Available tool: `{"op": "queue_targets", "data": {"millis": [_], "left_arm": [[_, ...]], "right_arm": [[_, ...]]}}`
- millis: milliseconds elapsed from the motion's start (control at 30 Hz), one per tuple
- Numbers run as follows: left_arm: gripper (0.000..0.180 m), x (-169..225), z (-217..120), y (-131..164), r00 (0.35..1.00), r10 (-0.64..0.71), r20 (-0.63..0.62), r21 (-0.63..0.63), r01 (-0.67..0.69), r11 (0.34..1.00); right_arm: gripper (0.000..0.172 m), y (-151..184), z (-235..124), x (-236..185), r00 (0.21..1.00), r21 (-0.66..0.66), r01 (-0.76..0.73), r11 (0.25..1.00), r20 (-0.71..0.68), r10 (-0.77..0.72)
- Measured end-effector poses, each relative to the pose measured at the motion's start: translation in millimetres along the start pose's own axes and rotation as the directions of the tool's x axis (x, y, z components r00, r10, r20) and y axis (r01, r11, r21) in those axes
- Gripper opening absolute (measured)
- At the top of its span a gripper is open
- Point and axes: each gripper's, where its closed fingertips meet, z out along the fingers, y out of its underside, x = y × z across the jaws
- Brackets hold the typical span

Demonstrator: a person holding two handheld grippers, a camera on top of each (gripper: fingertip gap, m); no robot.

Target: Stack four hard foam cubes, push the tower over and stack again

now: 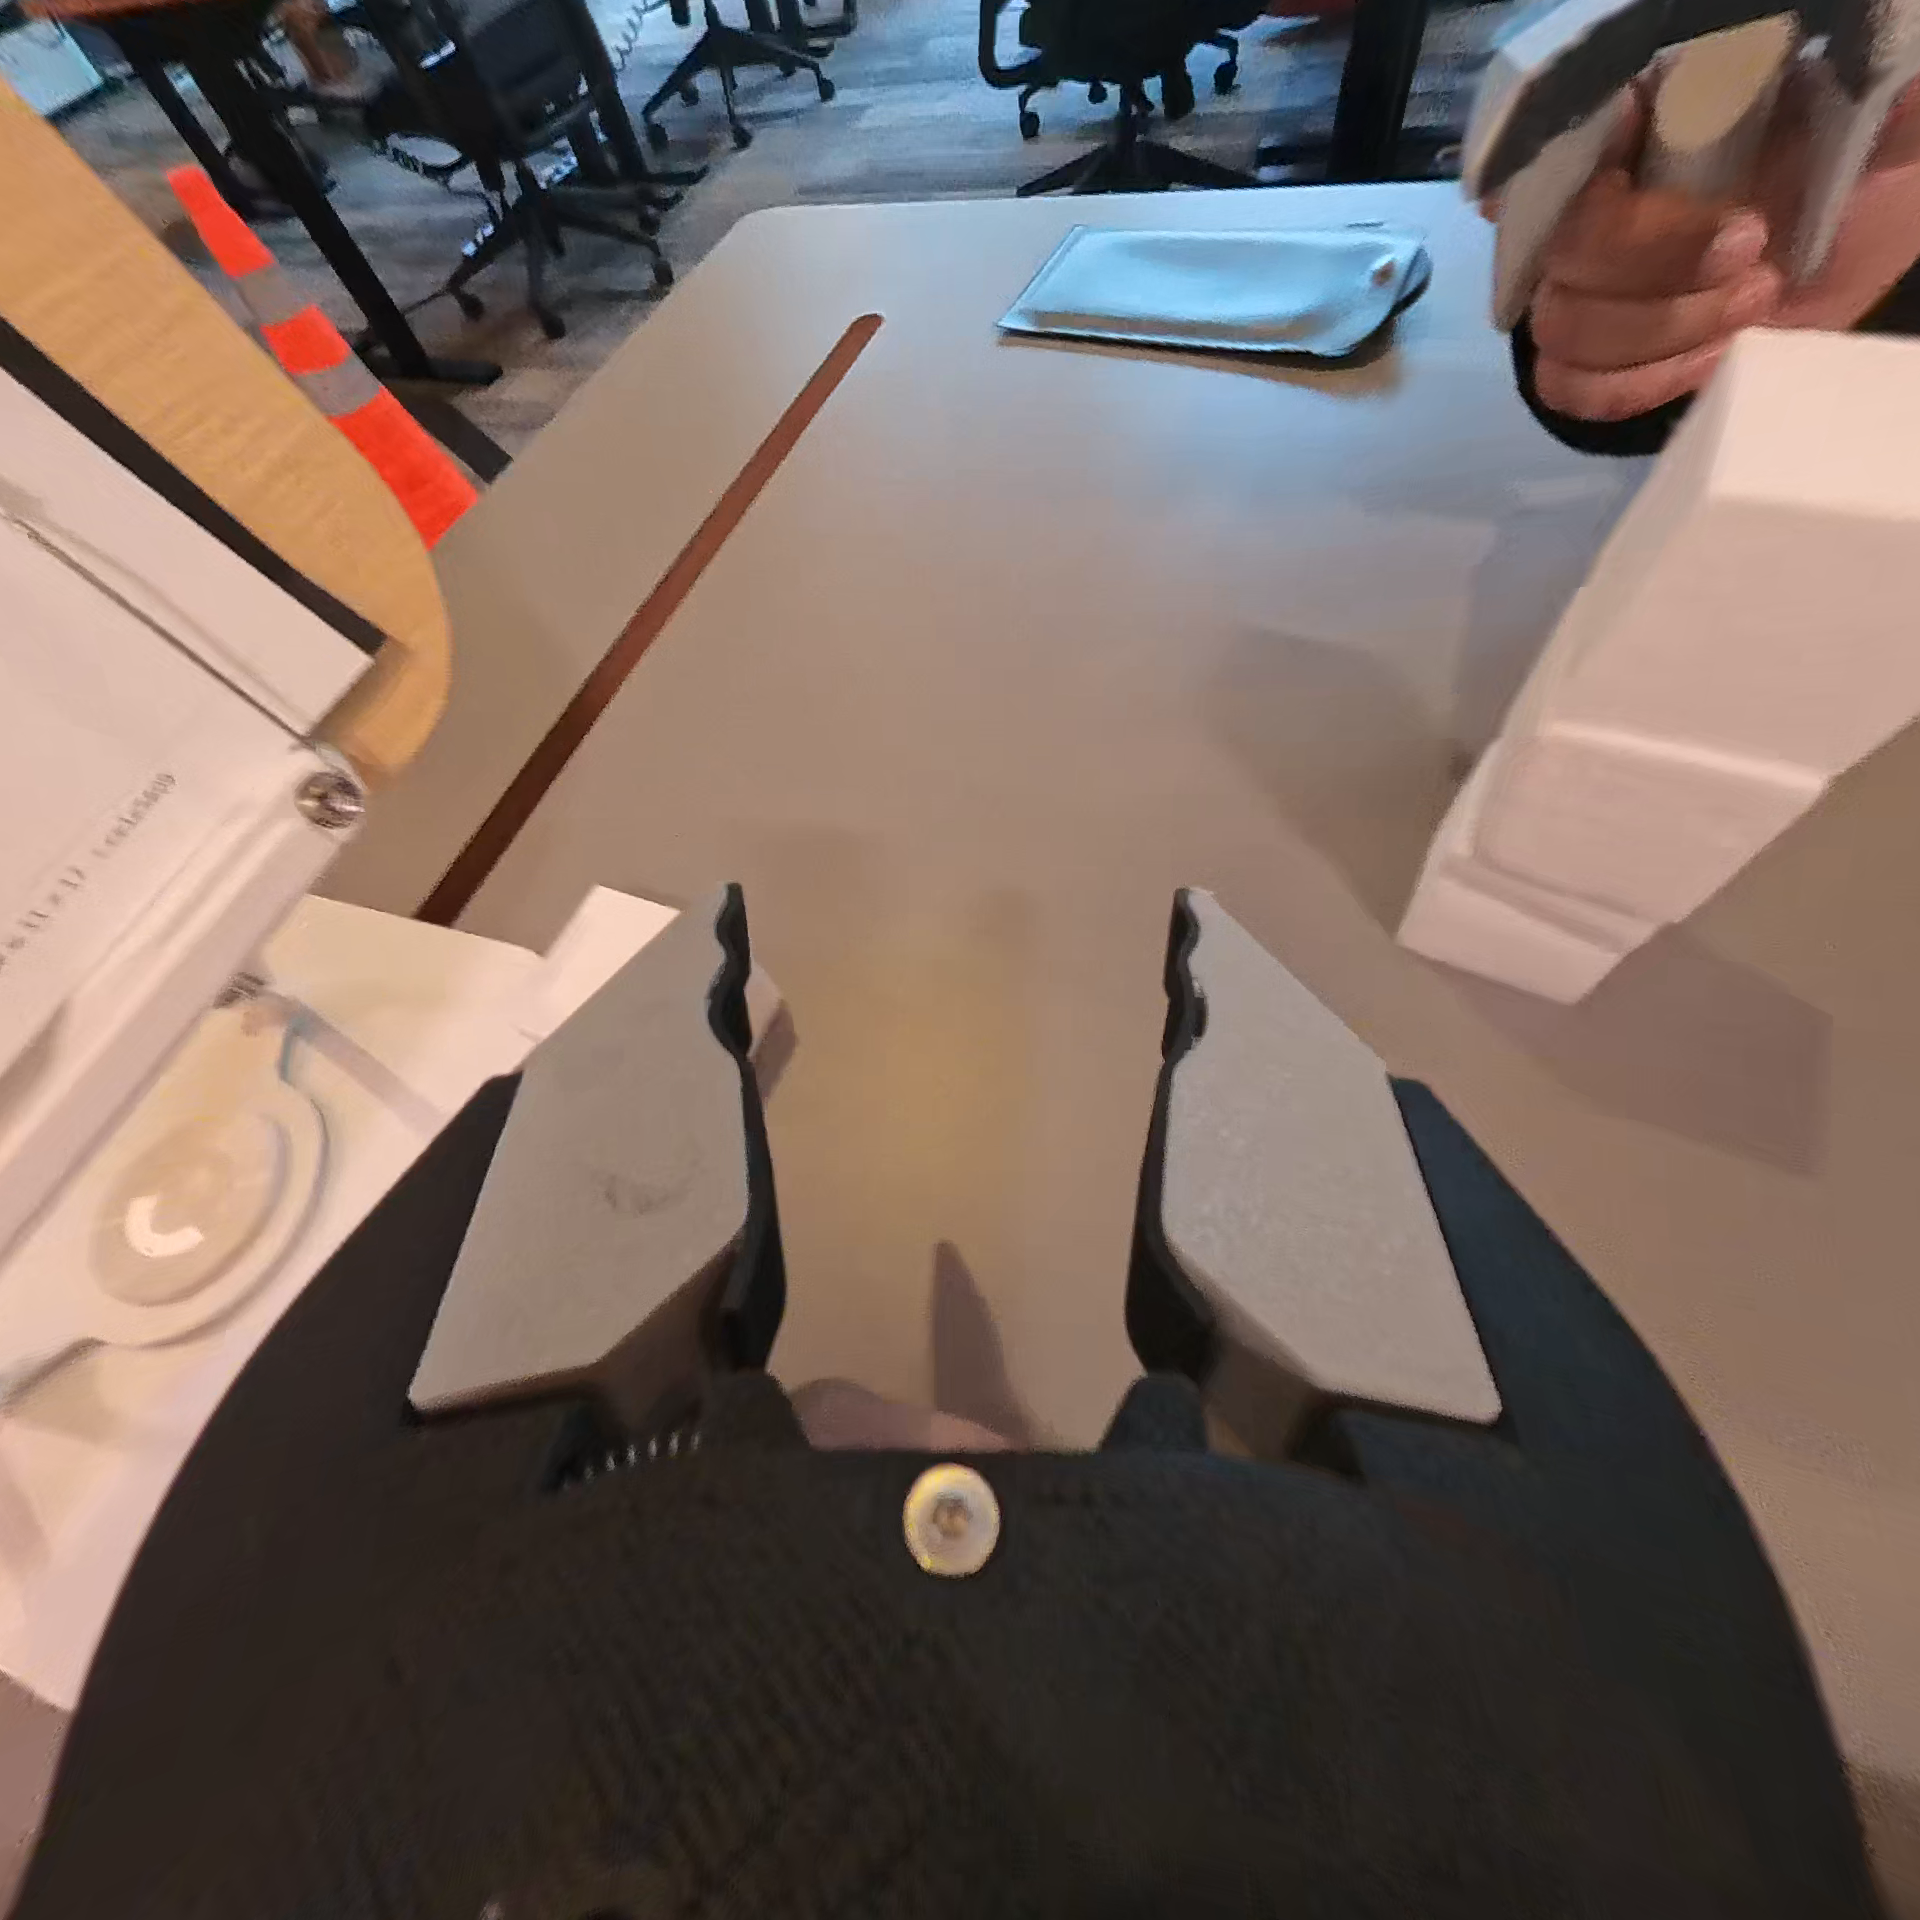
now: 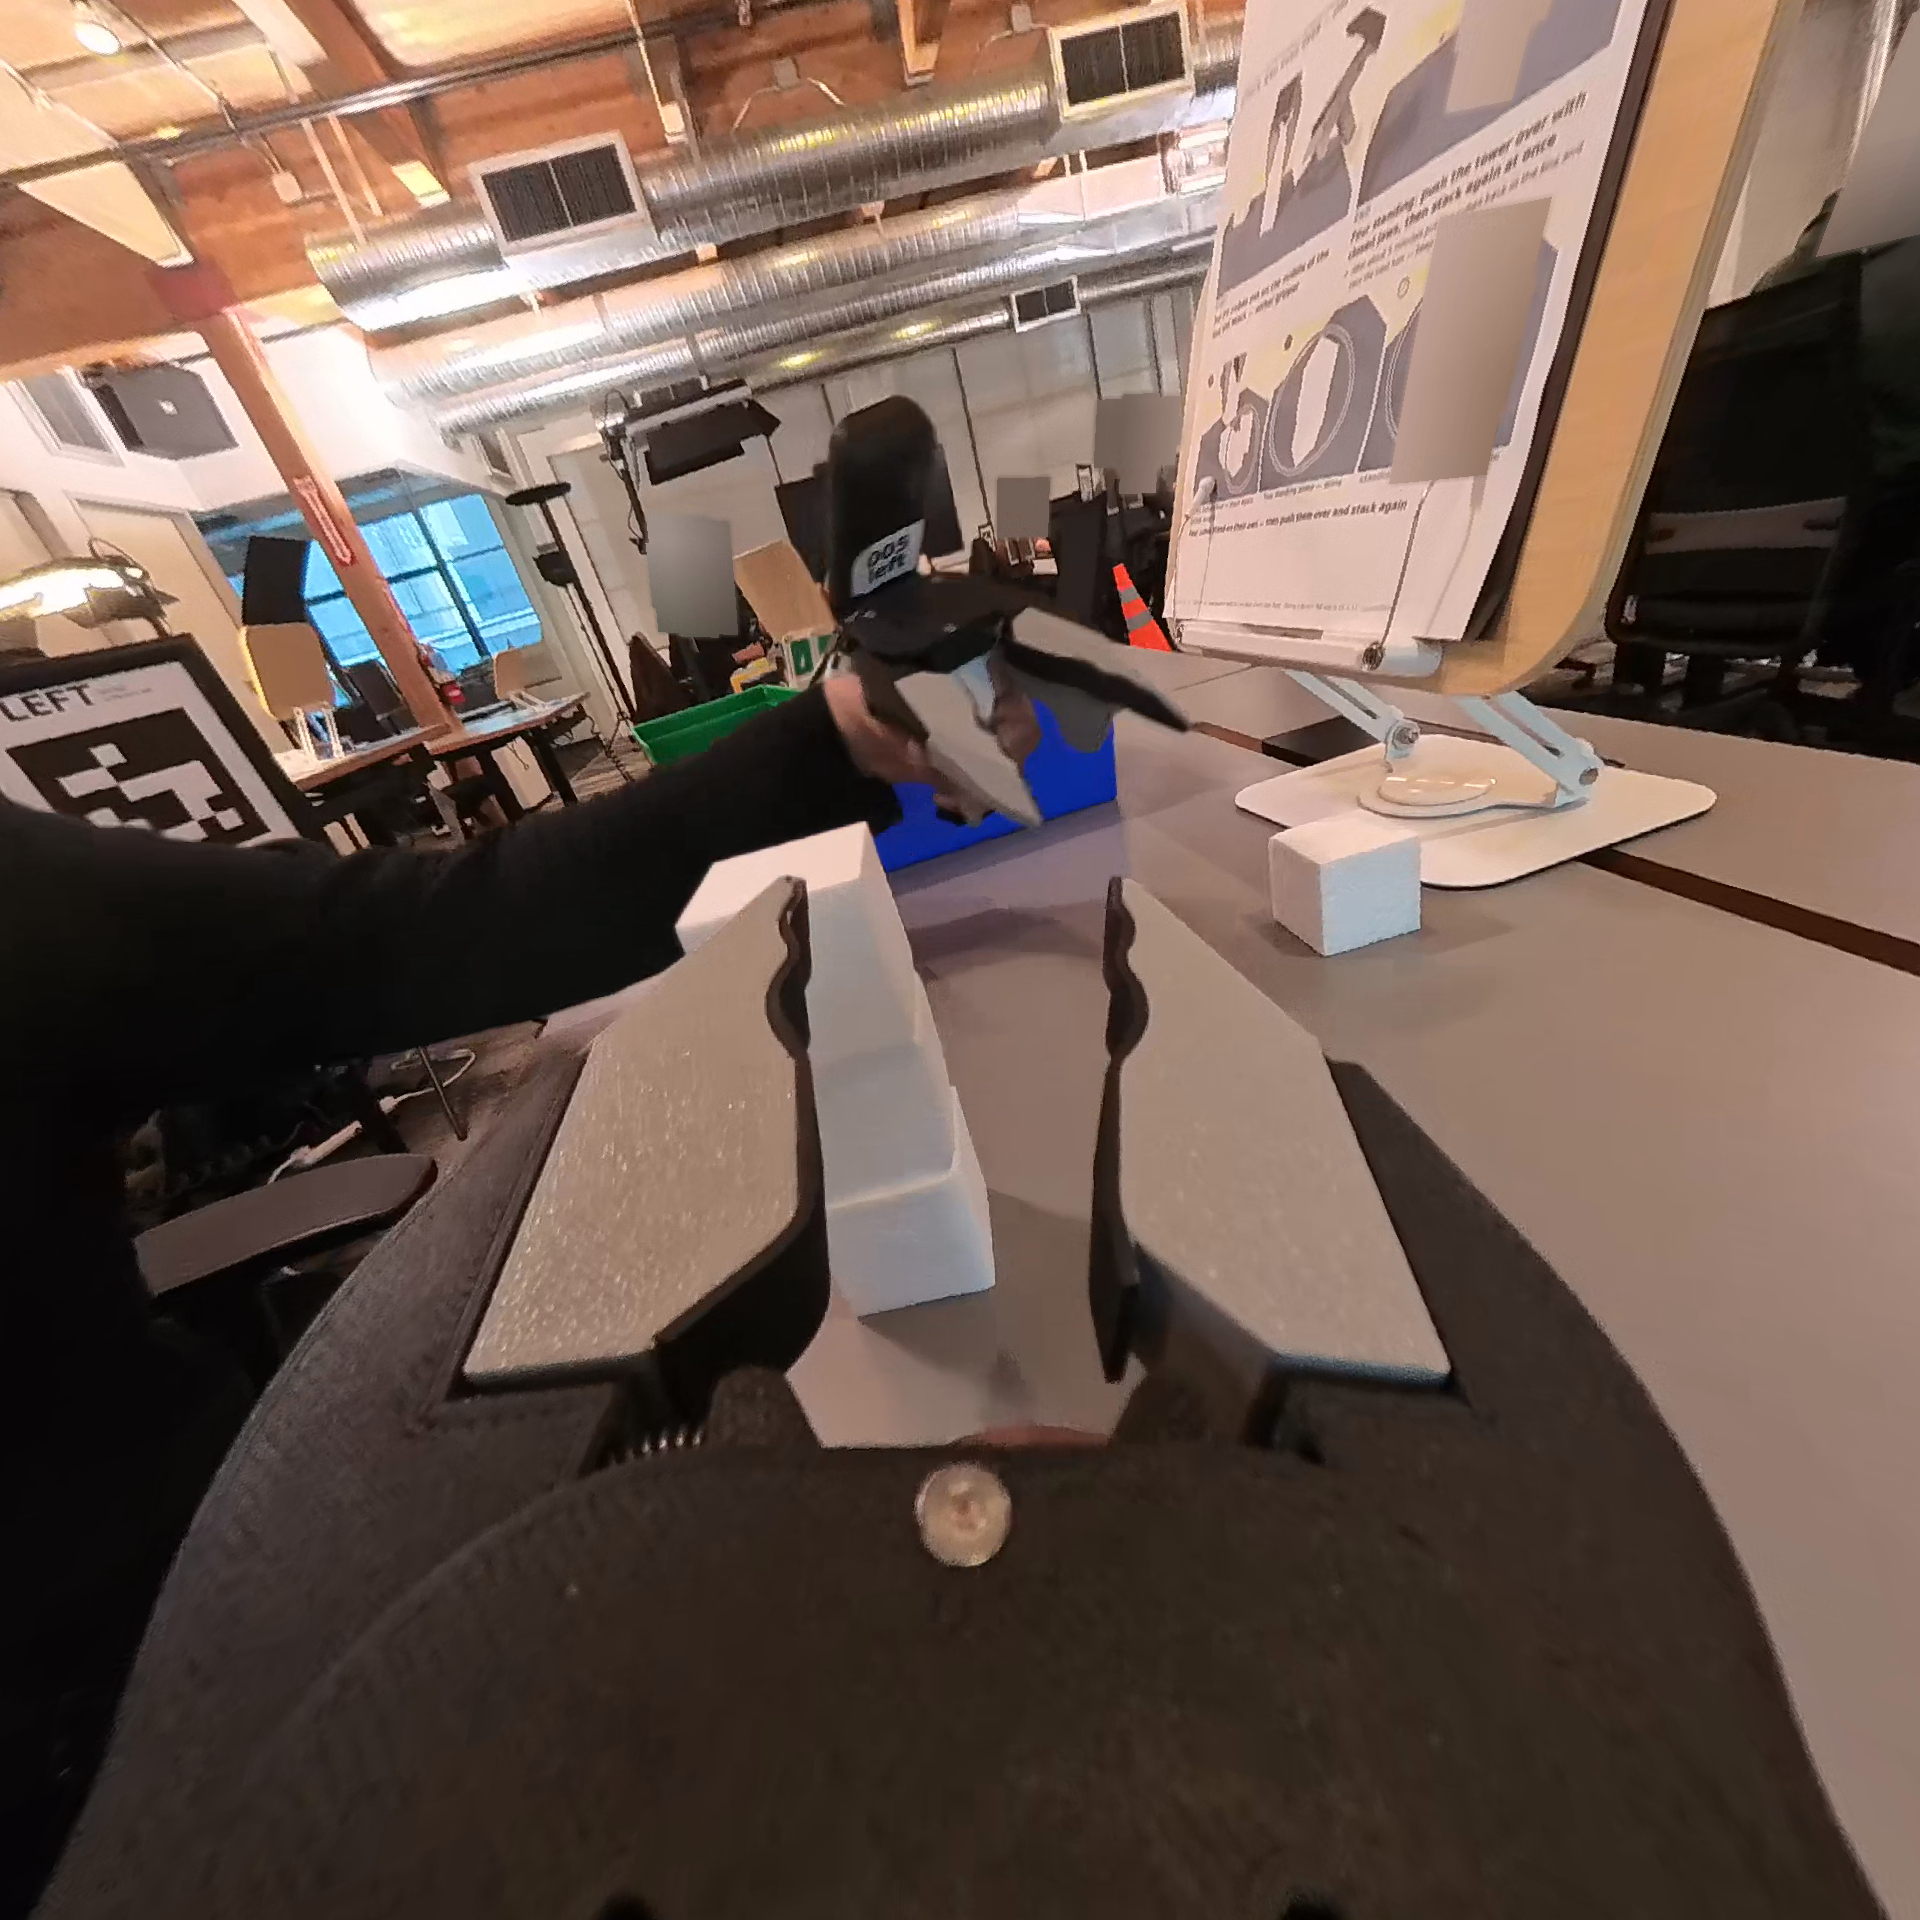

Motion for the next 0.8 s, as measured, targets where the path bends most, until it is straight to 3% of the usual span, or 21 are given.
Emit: {"op": "queue_targets", "data": {"millis": [267,567,667,700,800], "left_arm": [[0.078,-65,22,38,0.999,-0.024,-0.045,-0.043,0.022,0.999],[0.084,-89,50,64,0.997,-0.015,-0.080,-0.056,0.010,0.998],[0.074,-90,62,72,0.995,-0.013,-0.094,-0.091,0.004,0.996],[0.058,-90,66,74,0.995,-0.018,-0.099,-0.101,0.008,0.995],[0.056,-86,71,72,0.994,-0.061,-0.086,-0.093,0.053,0.994]], "right_arm": [[0.056,12,8,-7,0.999,-0.057,0.005,0.998,0.043,-0.002],[0.058,-5,-5,-7,0.992,0.049,-0.061,0.997,0.118,0.055],[0.058,-9,-8,-6,0.989,0.073,-0.082,0.994,0.126,0.072],[0.058,-9,-8,-5,0.990,0.074,-0.083,0.994,0.121,0.073],[0.057,-8,-9,-2,0.993,0.064,-0.074,0.995,0.101,0.068]]}}
